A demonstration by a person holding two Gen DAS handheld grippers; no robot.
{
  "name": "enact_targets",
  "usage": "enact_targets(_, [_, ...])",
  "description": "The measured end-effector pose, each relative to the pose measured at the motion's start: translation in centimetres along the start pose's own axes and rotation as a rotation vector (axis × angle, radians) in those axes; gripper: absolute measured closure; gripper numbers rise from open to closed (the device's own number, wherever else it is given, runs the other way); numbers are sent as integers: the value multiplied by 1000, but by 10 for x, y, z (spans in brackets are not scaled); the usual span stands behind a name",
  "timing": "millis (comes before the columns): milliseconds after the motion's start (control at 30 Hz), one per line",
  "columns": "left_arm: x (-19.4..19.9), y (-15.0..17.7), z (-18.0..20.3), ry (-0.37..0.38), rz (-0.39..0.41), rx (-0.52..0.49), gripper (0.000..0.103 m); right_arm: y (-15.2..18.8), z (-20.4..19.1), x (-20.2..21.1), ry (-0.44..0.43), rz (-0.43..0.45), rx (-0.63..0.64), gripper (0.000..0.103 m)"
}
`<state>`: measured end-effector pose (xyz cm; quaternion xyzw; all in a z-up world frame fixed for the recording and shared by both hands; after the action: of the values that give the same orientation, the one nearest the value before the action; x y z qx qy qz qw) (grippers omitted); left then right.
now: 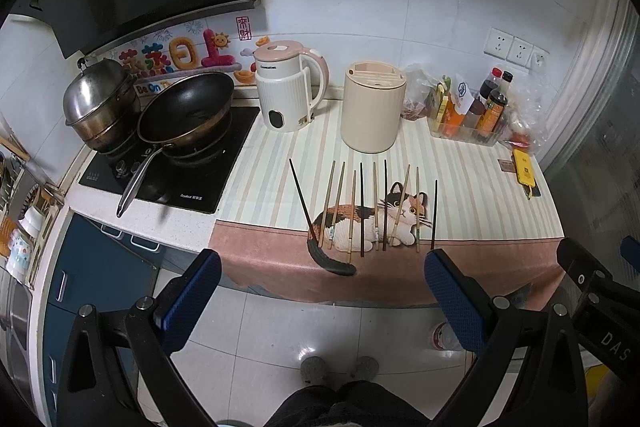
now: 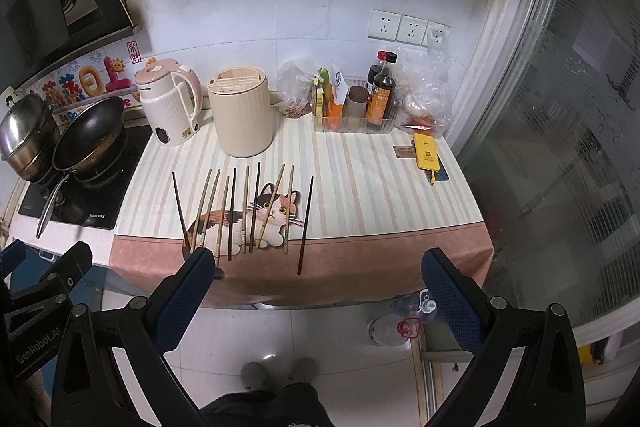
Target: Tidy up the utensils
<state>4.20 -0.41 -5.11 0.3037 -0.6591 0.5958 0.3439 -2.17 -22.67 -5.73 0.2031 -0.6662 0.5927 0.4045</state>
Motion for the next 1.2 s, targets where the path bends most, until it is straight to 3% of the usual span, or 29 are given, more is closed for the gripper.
enact_targets(1000, [0,0,0,3,4,2,0,-9,3,10,3,10,-1,0])
enact_targets(1200, [7,-8,16,5,6,-1,0,-10,3,11,3,11,0,0])
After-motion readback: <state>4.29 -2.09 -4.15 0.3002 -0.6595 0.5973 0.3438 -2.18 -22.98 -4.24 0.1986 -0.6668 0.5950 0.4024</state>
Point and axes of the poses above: each gripper's, at about its wrist camera, not at the fingertips, and x roughly against the way its jaws point, z to its right, y to its underside, the point moved 7 cm from there along -x, roughly the way its jaws point, and after that the axes turned 4 degrees about -x, right-handed, at the moved point
